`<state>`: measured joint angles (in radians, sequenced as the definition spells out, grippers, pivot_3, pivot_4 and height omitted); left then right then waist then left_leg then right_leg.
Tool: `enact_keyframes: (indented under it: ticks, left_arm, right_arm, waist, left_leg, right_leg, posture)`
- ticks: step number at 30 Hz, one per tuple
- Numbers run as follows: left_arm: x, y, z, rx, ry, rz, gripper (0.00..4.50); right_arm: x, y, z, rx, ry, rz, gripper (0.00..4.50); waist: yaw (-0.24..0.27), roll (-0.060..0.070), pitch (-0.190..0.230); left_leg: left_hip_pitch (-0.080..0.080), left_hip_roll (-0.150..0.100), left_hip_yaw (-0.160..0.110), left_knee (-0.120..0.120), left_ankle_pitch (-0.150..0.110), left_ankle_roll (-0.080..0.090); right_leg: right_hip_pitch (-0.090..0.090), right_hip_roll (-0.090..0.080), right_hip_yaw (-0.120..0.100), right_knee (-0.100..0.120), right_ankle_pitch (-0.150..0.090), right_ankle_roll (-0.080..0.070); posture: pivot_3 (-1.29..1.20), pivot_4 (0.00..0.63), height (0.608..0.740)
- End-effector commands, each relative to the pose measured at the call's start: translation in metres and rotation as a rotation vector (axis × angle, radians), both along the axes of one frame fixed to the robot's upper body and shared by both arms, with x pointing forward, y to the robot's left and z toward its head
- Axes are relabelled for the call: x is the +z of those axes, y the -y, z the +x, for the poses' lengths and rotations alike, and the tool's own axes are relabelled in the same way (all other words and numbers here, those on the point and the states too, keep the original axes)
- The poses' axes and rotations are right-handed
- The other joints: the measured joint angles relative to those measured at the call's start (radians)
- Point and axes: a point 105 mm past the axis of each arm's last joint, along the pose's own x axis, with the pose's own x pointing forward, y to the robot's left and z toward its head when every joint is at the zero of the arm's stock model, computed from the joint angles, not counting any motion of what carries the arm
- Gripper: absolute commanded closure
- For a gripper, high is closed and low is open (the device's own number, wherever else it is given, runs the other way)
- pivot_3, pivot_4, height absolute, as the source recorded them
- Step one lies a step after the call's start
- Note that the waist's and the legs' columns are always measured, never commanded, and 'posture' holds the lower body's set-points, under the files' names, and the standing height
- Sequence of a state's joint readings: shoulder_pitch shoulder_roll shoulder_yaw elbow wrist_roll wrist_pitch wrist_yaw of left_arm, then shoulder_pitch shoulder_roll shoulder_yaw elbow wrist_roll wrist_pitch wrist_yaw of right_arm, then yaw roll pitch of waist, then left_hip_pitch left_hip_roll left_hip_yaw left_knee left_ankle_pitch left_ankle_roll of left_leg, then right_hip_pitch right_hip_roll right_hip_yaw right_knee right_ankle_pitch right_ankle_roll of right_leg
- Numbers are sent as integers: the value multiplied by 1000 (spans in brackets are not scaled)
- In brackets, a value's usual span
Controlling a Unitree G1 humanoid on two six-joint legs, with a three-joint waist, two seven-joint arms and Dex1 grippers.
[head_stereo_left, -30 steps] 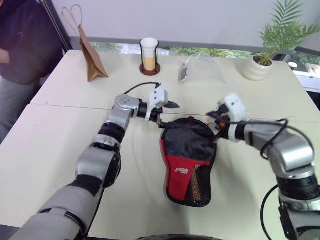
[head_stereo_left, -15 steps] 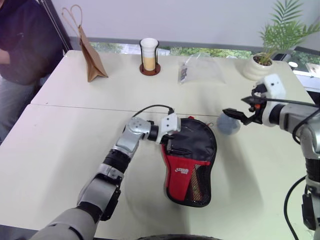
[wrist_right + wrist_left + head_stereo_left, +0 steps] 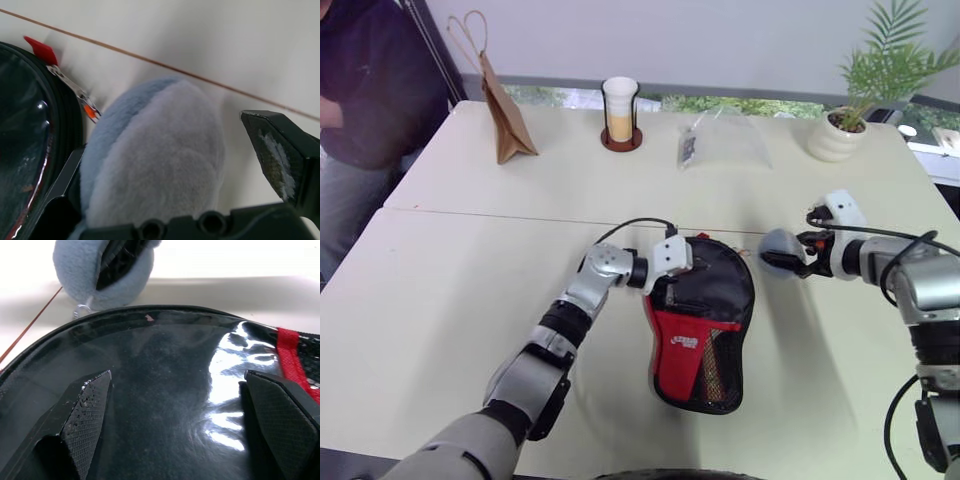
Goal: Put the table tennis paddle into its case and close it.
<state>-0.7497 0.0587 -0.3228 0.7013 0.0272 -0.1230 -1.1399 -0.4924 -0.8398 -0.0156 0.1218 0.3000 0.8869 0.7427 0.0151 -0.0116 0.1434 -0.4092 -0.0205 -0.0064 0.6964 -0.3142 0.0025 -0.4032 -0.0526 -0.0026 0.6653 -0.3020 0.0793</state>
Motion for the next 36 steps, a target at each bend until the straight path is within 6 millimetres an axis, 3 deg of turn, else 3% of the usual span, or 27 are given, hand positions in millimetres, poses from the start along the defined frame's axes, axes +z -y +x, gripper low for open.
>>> enact_keyframes:
  ticks: [1,6,8,19,32,36]
  left_arm:
    - [-19,-3,-3,6,-27,68,0]
    - [-25,-2,-4,6,-39,83,0]
    - [-29,-2,-5,6,-45,98,0]
    - [-48,-4,-5,44,-75,156,0]
    - [-50,-3,-4,53,-86,154,0]
    - [-49,-2,-3,55,-86,152,0]
  right_arm:
    - [10,0,2,-9,35,11,1239]
    - [13,-2,-2,-7,39,18,3699]
    - [14,-3,-5,-2,36,14,4366]
    - [11,0,-39,-6,19,-129,4416]
    - [1,7,-92,-1,-61,-231,4416]
    - [-1,-1,-116,52,-104,-235,4416]
  waist:
    - [0,0,0]
    - [2,0,0]
    - [3,0,0]
    - [28,0,-1]
    - [27,1,-5]
    - [28,1,-5]
  left_leg:
    - [0,0,0,0,0,0]
    - [1,0,0,0,0,1]
    - [1,0,-1,0,0,1]
    - [3,-1,-1,0,-3,5]
    - [7,-1,-2,0,-5,9]
    - [9,-1,-3,-1,-5,9]
  right_leg:
    - [0,0,0,0,0,0]
    - [2,0,0,0,0,0]
    - [2,0,0,-1,0,0]
    - [4,-2,0,-2,0,0]
    - [11,-3,-1,-5,0,0]
    - [14,-3,-1,-6,0,0]
  posture:
    - [0,150,740]
    - [0,150,740]
    - [0,150,740]
    - [0,150,740]
    - [0,150,740]
    - [0,150,740]
